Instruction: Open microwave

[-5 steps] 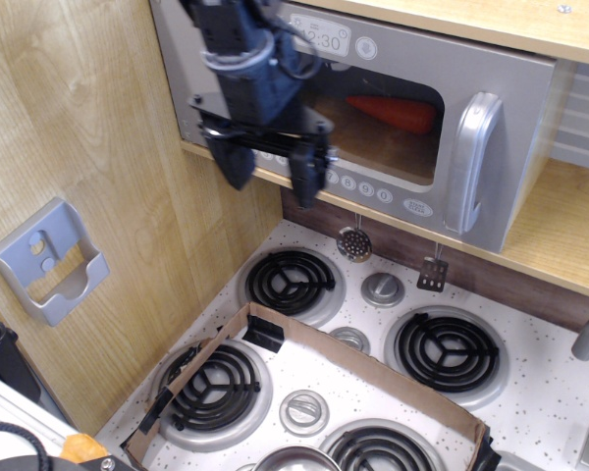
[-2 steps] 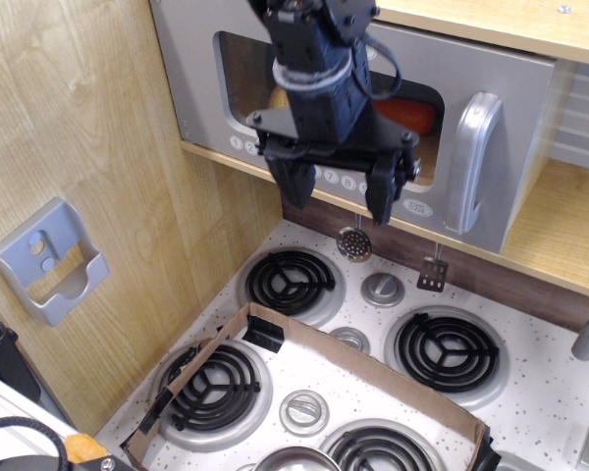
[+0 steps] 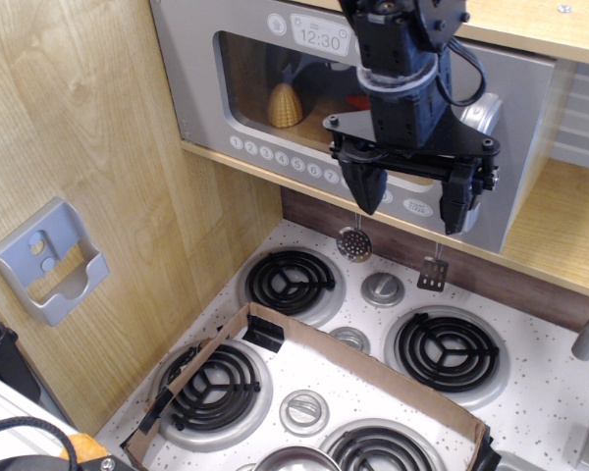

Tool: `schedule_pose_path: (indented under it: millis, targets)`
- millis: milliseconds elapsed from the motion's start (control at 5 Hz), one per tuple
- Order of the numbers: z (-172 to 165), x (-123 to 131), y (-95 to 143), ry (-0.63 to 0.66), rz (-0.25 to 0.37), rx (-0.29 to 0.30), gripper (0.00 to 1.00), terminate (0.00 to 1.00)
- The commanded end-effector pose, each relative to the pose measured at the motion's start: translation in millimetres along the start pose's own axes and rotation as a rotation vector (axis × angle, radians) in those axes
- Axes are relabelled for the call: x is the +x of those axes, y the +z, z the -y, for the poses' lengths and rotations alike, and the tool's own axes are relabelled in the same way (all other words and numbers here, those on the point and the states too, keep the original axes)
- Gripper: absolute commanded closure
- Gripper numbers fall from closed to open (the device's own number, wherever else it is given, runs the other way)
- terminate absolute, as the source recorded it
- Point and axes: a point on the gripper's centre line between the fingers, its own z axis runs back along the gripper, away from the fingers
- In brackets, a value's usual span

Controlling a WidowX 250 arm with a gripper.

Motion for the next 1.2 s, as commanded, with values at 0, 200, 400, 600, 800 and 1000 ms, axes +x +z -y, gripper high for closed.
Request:
schedule_pose_path:
  millis: [0, 200, 400, 600, 800, 1000]
  targets:
    - [24.7, 38.6, 14.4, -0.069, 0.048, 0.017, 0.0, 0.0]
    - [29.7, 47.4, 18.2, -0.096, 0.053, 0.024, 0.0, 0.0]
    - [34.3, 47.2, 19.5, -0.09, 0.076, 0.033, 0.0, 0.0]
    - [35.2, 45.4, 19.5, -0.085, 0.106, 0.049, 1.0, 0.0]
    - [35.4, 40.7, 18.5, -0.065, 0.11, 0.059, 1.0, 0.0]
    - [31.6, 26.9, 17.7, -0.03, 0.108, 0.078, 1.0, 0.0]
